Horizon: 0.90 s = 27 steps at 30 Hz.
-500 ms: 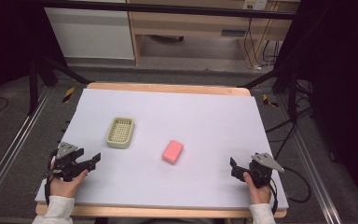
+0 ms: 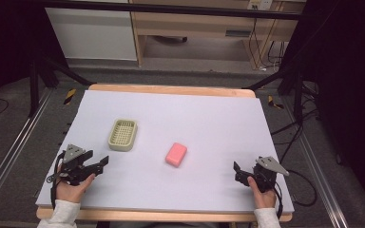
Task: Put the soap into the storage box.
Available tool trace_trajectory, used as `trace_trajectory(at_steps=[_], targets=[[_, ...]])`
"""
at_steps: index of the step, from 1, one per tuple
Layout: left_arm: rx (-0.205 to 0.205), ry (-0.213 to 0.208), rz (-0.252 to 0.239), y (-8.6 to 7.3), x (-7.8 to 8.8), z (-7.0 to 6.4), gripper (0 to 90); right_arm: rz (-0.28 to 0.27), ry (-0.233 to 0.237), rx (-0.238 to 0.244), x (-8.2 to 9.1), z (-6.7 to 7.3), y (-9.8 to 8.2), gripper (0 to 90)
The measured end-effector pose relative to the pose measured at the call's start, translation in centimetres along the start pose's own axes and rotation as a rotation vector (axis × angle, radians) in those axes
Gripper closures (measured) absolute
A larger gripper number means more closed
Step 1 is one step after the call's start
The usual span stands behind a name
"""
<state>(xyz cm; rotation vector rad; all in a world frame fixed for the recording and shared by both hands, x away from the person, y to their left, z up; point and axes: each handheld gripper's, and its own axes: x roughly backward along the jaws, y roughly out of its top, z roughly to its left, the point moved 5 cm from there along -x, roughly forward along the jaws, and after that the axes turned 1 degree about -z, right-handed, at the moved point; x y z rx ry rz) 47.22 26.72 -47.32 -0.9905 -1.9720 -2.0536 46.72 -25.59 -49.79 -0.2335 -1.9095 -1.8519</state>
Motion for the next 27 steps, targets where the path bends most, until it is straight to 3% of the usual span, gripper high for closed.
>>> trace_trajectory(at_steps=[22, 27], targets=[[-0.029, -0.043, -0.022, 1.5, -0.2, -2.4, 30.2, 0.005, -0.004, 0.006, 0.0, 0.2, 0.0, 3.2], [-0.058, -0.064, -0.02, 1.8, -0.5, -3.3, 29.7, 0.009, -0.005, 0.01, 0.0, 0.2, 0.0, 3.3]])
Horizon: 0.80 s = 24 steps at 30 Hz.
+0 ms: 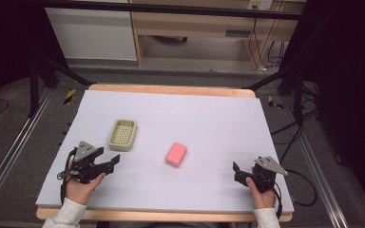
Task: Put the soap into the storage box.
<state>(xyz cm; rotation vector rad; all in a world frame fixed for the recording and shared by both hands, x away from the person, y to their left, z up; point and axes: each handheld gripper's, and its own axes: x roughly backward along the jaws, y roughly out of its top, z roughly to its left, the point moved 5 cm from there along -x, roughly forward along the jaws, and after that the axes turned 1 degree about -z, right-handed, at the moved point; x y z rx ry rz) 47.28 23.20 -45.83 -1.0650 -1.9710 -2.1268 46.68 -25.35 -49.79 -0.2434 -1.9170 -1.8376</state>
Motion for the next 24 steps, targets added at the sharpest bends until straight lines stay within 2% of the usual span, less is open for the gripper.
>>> trace_trajectory(at_steps=[11, 14, 24], targets=[[-0.013, -0.007, 0.007, 0.3, -0.1, -0.3, 28.6, 0.009, 0.002, 0.002, -0.1, 0.1, 0.0, 3.5], [-0.014, -0.012, -0.011, 1.1, 0.0, -0.6, 28.4, 0.01, 0.002, 0.0, -0.1, 0.1, 0.0, 3.5], [-0.031, -0.041, -0.023, 2.8, -0.5, -1.9, 27.7, 0.015, 0.005, -0.003, -0.1, 0.2, 0.0, 3.5]])
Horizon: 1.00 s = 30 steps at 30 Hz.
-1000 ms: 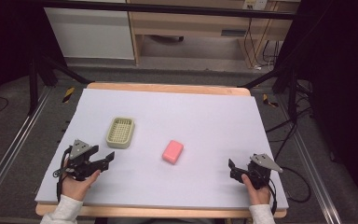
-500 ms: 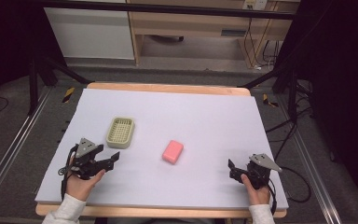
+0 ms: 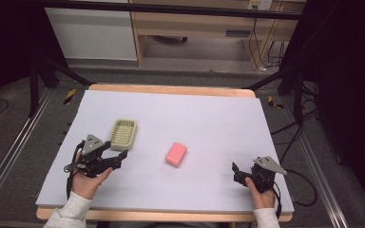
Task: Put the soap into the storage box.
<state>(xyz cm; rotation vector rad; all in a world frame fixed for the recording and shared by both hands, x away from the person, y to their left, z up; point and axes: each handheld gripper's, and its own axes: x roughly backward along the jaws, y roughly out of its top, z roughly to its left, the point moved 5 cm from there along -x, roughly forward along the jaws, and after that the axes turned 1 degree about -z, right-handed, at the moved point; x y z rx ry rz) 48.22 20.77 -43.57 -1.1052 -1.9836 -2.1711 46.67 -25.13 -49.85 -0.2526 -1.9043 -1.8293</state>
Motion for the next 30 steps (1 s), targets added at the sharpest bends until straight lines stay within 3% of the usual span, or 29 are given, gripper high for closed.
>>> trace_trajectory(at_steps=[15, 30], targets=[[-0.014, -0.033, 0.021, 0.9, -1.9, -1.8, 27.3, 0.003, 0.001, 0.0, 0.0, 0.0, 0.0, 3.5], [-0.049, -0.074, 0.029, 2.4, -4.0, -4.7, 26.9, 0.007, 0.003, 0.001, -0.1, 0.0, 0.0, 3.5]])
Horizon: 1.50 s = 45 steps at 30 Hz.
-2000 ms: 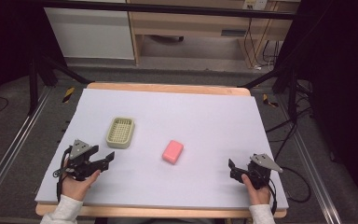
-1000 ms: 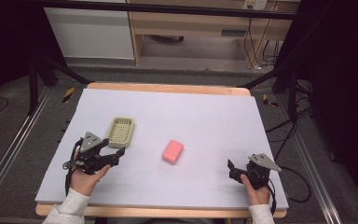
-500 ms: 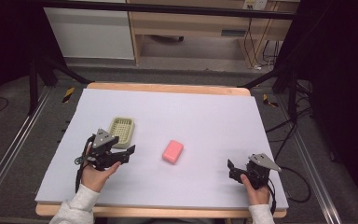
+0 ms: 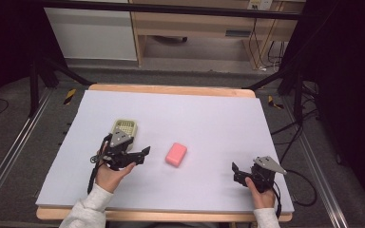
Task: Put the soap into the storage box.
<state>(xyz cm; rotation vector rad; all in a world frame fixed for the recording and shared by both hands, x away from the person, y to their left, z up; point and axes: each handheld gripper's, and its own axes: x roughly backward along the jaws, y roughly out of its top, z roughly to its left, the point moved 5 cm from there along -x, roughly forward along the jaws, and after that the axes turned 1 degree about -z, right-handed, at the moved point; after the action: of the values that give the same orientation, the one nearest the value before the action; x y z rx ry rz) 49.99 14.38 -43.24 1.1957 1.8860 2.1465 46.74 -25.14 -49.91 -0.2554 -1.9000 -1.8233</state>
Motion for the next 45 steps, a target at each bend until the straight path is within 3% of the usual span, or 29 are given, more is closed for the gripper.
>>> trace_trajectory(at_steps=[24, 38, 45], targets=[[-0.045, -0.039, 0.039, 1.6, -3.1, -3.1, 26.7, 0.006, 0.007, 0.002, -0.1, 0.1, 0.0, 3.6], [-0.072, -0.055, 0.088, 1.8, -5.4, -4.5, 26.0, 0.006, 0.017, -0.007, -0.1, 0.1, 0.0, 3.6], [-0.066, -0.06, 0.1, 1.7, -6.3, -5.1, 25.6, 0.01, 0.023, -0.01, -0.1, 0.1, 0.0, 3.6]])
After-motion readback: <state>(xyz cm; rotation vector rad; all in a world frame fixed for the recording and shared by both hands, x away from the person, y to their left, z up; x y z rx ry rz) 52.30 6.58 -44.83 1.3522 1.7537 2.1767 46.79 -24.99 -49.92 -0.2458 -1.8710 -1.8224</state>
